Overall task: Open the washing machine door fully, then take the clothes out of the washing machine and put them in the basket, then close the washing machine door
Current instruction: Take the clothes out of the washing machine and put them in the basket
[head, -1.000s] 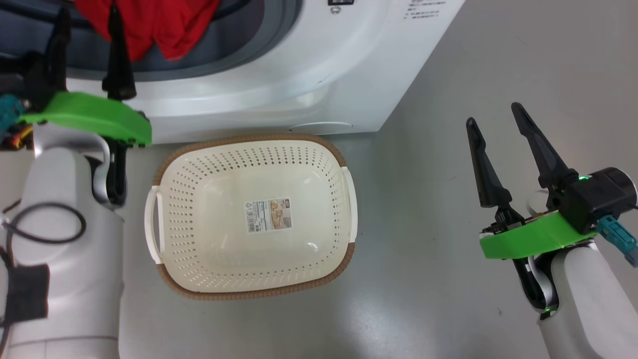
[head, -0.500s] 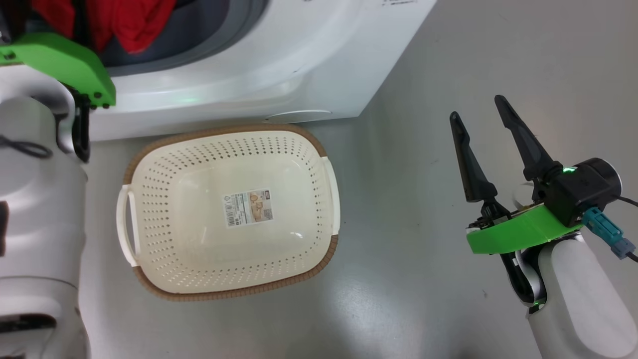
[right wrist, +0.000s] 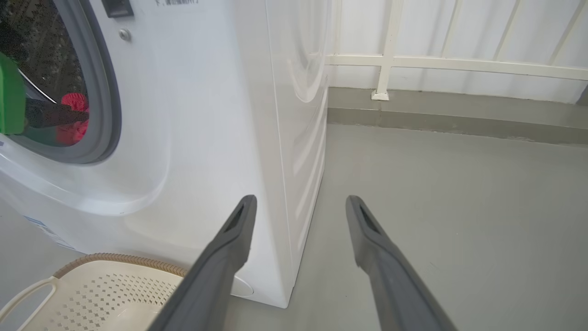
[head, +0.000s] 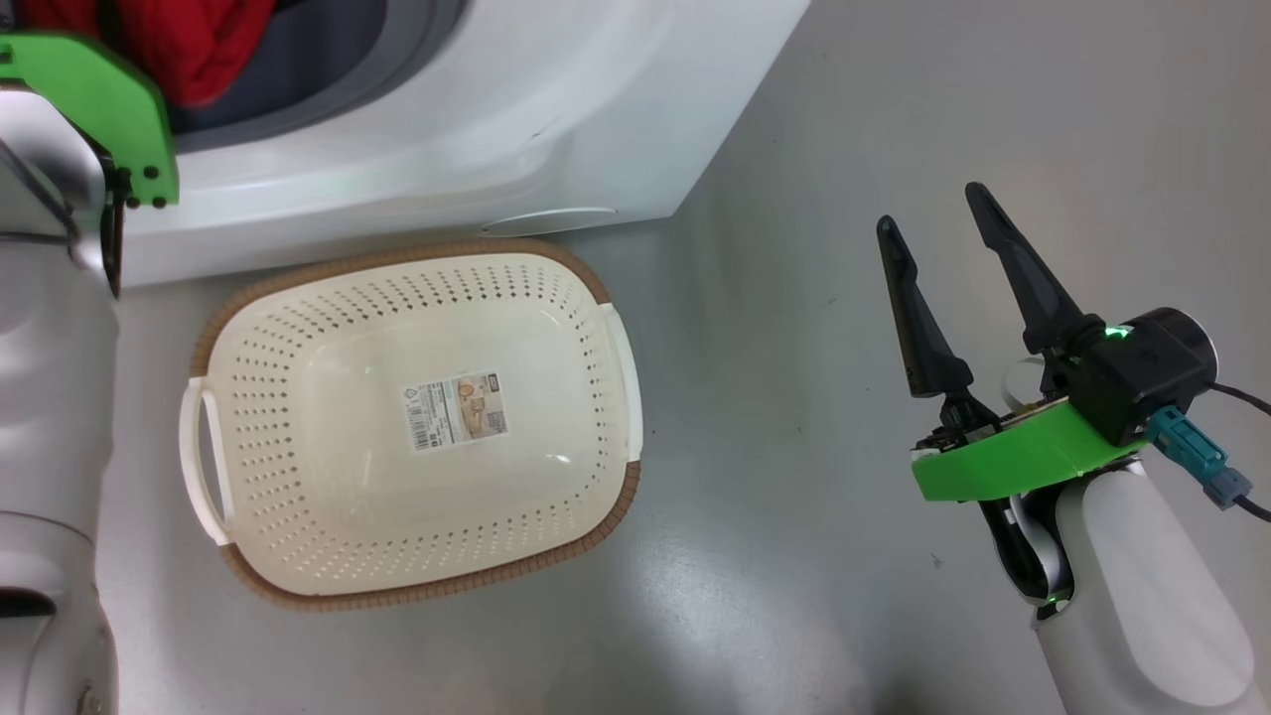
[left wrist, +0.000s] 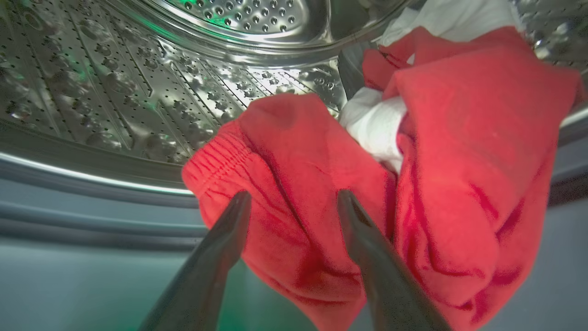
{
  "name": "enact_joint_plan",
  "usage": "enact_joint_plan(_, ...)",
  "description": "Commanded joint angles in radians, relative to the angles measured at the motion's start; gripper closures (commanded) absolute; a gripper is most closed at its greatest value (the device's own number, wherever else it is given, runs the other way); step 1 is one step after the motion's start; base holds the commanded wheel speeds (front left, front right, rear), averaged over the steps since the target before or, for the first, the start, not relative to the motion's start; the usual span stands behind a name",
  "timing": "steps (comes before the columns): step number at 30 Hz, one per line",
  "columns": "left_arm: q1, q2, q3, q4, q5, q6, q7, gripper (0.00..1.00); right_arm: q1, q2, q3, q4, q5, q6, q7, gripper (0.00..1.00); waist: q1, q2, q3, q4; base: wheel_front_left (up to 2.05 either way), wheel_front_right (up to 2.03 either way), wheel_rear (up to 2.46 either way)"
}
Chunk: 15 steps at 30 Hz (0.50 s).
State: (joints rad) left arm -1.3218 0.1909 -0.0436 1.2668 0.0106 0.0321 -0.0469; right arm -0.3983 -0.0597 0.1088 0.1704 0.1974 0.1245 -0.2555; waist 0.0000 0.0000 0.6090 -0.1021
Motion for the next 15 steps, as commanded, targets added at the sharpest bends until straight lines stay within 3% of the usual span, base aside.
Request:
enact_joint_plan(1, -0.017, 0.056, 0.0, -0.013, 0.012, 0.011, 0.013, 0.0, 0.005, 0.007, 0.021, -0.024, 0.017, 0.006, -0.006, 0.0, 0.0, 0.0, 0.004, -0.007, 0.0, 0.0, 0.0)
enact_joint_plan(12, -0.027, 0.089, -0.041, 0.011, 0.027, 0.01, 0.118, 0.0, 0.004, 0.009, 0.032, -0.027, 0.043, 0.006, -0.006, 0.0, 0.0, 0.0, 0.017, -0.033, 0.0, 0.0, 0.0)
enact_joint_plan(13, -0.027, 0.09, -0.044, 0.012, 0.027, 0.009, 0.121, 0.54, 0.003, 0.009, 0.033, -0.027, 0.046, 0.006, -0.006, 0.0, 0.0, 0.0, 0.018, -0.034, 0.0, 0.0, 0.0)
enact_joint_plan(14, -0.027, 0.092, -0.051, 0.013, 0.03, 0.007, 0.127, 1.0, 0.003, 0.009, 0.033, -0.027, 0.048, 0.006, -0.006, 0.0, 0.0, 0.0, 0.019, -0.035, 0.0, 0.0, 0.0)
enact_joint_plan(15, -0.027, 0.093, -0.053, 0.013, 0.03, 0.006, 0.129, 1.0, 0.002, 0.009, 0.033, -0.027, 0.049, 0.006, -0.006, 0.0, 0.0, 0.0, 0.019, -0.035, 0.0, 0.0, 0.0)
